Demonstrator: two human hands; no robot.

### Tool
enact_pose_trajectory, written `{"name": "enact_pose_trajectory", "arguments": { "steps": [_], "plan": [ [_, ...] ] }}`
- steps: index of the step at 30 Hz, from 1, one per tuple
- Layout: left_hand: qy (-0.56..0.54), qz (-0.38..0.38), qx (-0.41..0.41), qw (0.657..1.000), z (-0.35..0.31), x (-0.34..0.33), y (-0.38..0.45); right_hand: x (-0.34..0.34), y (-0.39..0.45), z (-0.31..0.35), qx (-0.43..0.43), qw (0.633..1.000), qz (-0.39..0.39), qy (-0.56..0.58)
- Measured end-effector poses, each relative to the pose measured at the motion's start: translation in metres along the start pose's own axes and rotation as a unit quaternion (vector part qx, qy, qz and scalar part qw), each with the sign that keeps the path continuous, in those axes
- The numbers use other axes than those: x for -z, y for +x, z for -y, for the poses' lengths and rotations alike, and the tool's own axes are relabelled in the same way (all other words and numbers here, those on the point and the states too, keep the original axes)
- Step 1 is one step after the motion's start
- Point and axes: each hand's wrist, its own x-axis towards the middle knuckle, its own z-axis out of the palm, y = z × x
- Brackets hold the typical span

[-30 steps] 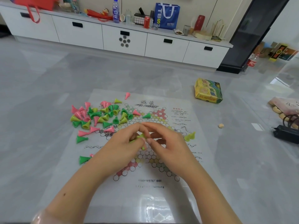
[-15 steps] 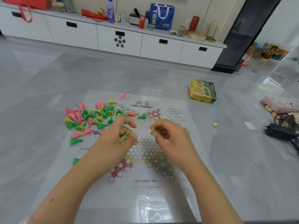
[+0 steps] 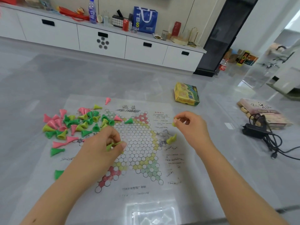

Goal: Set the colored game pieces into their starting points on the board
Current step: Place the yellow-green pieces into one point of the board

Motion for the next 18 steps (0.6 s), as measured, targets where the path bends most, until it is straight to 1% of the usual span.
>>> {"name": "enact_pose_trajectory", "arguments": {
  "steps": [4,7,10,14,18],
  "plan": [
    [0.015,-0.012,-0.011,1.000,0.004,0.003,0.001,0.001,0.008,-0.008,0.016,0.994,0.082,-0.077],
    [0.035,-0.011,-0.012,0.999,0.006,0.005,0.000,0.002,0.013,-0.007,0.039,0.978,0.146,-0.146],
    [0.044,-0.009,-0.014,0.999,0.006,0.007,0.000,0.003,0.014,-0.006,0.040,0.964,0.201,-0.169],
    [0.034,0.000,-0.012,0.999,0.003,0.005,0.000,0.004,0.015,-0.005,0.036,0.967,0.207,-0.142],
    [0.029,0.007,-0.020,0.999,-0.001,0.001,-0.001,0.006,0.017,-0.006,0.010,0.973,0.201,-0.111]
  ]
}}
